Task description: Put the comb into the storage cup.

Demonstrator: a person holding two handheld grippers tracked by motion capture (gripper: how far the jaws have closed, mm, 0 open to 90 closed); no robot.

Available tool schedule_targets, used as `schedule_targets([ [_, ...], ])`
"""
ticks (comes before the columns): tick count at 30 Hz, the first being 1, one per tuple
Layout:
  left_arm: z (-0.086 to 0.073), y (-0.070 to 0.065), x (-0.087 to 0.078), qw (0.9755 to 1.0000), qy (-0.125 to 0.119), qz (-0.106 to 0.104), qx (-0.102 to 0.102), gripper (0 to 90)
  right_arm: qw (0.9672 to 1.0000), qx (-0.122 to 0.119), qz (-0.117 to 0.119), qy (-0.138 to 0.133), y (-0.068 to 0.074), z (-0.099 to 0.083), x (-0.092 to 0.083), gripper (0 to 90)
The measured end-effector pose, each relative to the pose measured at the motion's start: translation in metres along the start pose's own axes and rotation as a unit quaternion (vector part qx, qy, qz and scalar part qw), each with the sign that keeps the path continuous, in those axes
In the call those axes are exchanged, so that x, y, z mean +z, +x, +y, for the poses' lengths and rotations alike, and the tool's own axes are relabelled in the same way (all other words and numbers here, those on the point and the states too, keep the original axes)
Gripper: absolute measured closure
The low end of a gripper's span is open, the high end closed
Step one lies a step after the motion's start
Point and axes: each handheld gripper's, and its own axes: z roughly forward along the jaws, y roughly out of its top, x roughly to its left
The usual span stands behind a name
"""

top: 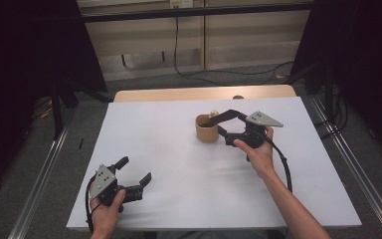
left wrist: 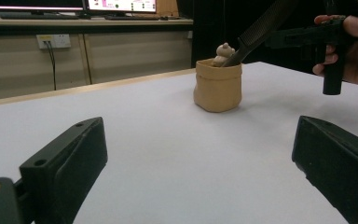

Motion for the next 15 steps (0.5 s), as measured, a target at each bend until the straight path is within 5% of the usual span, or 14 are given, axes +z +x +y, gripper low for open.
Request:
schedule_targets([
  [15, 0.000, -0.001, 0.000, 1.0000, 0.000, 0.000, 0.001, 3.4, 0.9992, -0.020, -0.033, 0.001, 0.000, -0.004, -0.015, 1.7],
])
